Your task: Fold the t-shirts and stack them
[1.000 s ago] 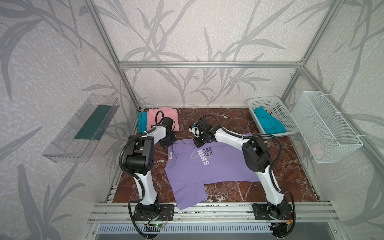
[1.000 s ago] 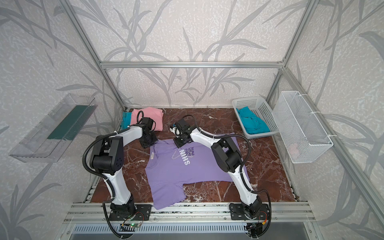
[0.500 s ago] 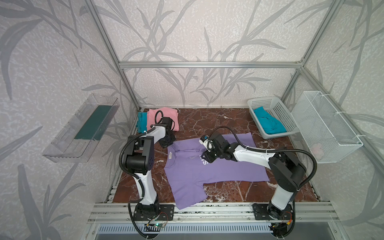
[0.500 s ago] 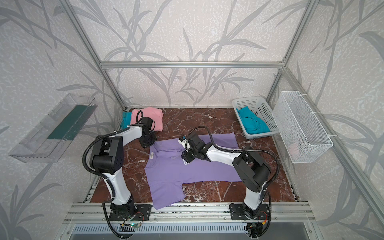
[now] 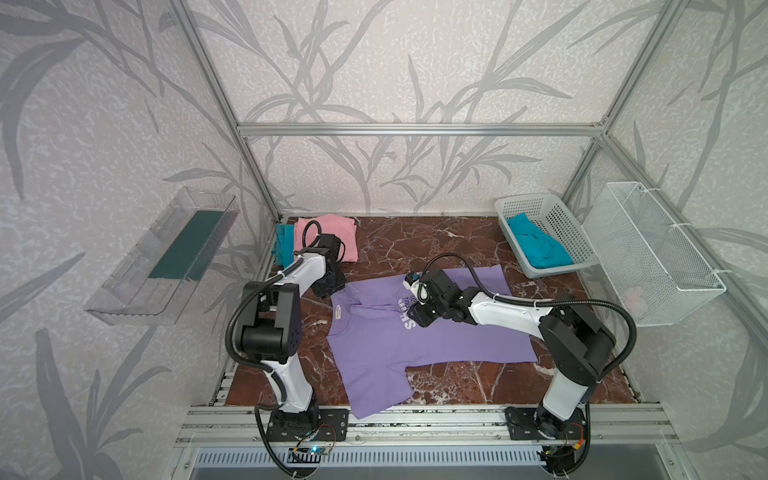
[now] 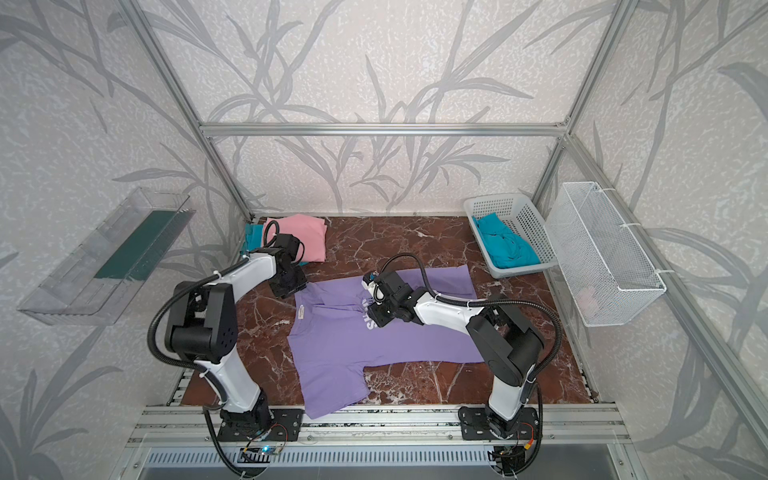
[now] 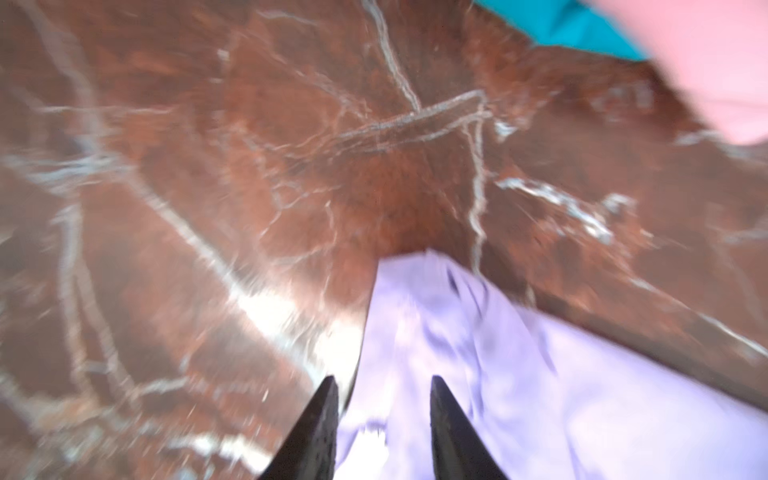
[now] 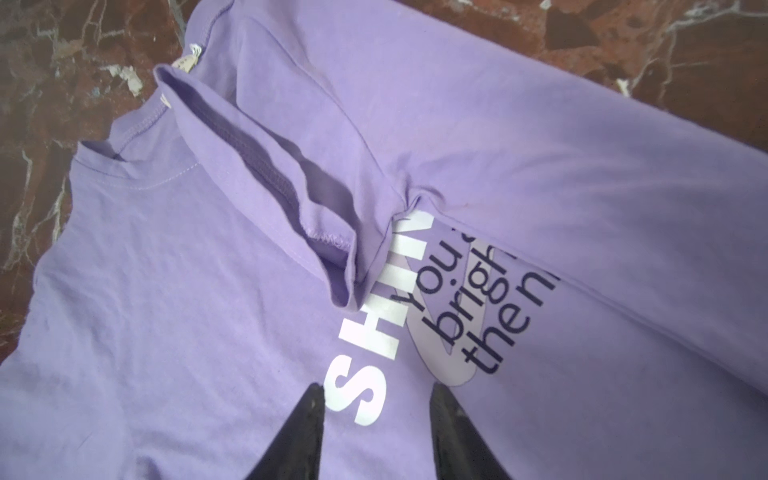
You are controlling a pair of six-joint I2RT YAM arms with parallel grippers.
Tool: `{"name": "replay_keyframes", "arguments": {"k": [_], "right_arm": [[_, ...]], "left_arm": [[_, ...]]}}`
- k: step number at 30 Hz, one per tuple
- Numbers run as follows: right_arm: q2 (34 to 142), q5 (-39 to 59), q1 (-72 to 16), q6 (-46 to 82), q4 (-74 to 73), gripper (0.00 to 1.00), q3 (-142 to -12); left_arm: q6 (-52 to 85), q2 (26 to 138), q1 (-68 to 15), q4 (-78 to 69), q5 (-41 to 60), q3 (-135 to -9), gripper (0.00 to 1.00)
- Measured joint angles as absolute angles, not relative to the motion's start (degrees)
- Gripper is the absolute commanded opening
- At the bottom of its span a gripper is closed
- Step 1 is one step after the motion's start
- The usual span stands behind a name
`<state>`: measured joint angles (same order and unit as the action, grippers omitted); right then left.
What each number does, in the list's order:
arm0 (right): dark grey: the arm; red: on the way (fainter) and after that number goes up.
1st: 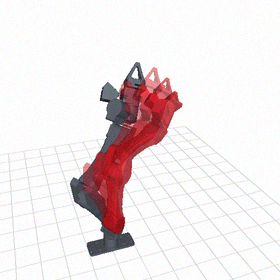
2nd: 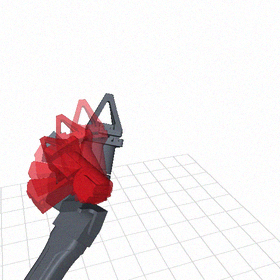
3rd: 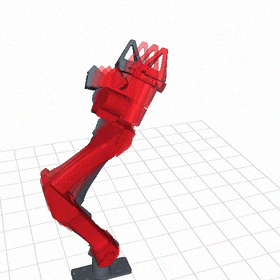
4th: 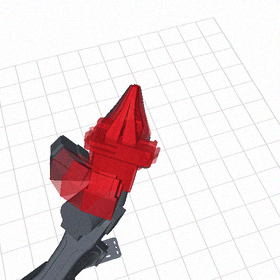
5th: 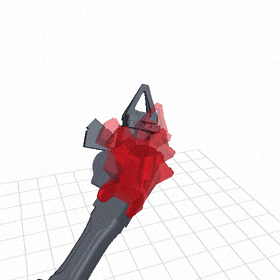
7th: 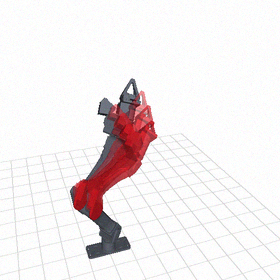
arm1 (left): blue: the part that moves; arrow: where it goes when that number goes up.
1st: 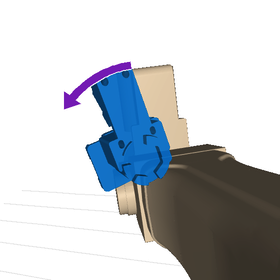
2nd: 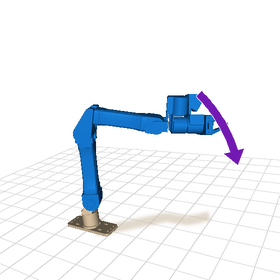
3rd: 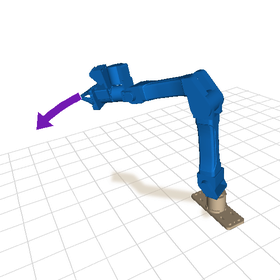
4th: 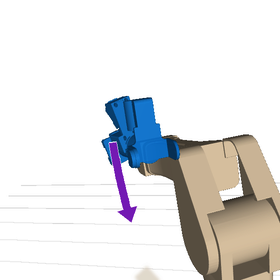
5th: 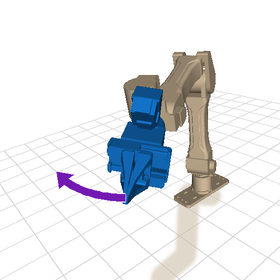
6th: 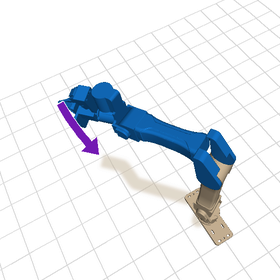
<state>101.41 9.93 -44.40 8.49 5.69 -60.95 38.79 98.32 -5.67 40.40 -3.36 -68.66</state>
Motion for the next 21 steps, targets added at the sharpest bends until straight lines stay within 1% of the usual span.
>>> {"name": "replay_keyframes", "arguments": {"k": [3,5,8,11,12,13,14,15,16,18,21], "right_arm": [[101.41,11.29,-43.86,8.82,5.48,0.43,-62.33],[101.41,11.84,-43.79,9.21,4.89,0.43,-63.02],[101.41,12.56,-43.81,9.43,4.10,0.43,-63.35],[101.38,12.84,-43.86,9.41,4.23,0.43,-63.35],[101.27,12.95,-43.86,9.41,4.32,0.43,-63.33],[101.12,12.95,-43.86,9.41,4.29,0.43,-63.24],[100.88,12.93,-43.86,9.41,4.29,0.43,-63.13],[100.57,12.91,-43.86,9.41,4.23,0.43,-62.89],[100.18,12.91,-43.86,9.43,4.12,0.43,-62.52],[99.31,12.88,-43.83,9.52,4.12,0.43,-61.71],[98.28,12.69,-43.77,9.65,4.10,0.43,-60.86]], "left_arm": [[39.77,91.77,-9.54,40.45,-2.61,-65.17,0.37],[40.82,90.54,-12.43,40.27,-1.85,-63.20,0.39],[42.35,92.44,-15.99,40.25,-0.69,-61.12,0.46],[43.11,95.53,-17.56,40.07,-0.05,-60.88,0.48],[43.31,96.40,-17.74,40.01,-0.05,-60.88,0.47],[43.57,97.14,-17.91,39.94,-0.08,-60.90,0.36],[43.64,97.76,-18.00,39.88,-0.08,-60.93,0.23],[43.55,98.39,-18.02,39.90,-0.10,-61.08,0.13],[43.59,98.96,-18.06,40.01,-0.12,-61.45,0.06],[43.46,99.68,-18.17,40.51,-0.16,-62.57,0.00],[43.64,99.72,-18.50,42.54,-0.99,-65.56,0.00]]}}
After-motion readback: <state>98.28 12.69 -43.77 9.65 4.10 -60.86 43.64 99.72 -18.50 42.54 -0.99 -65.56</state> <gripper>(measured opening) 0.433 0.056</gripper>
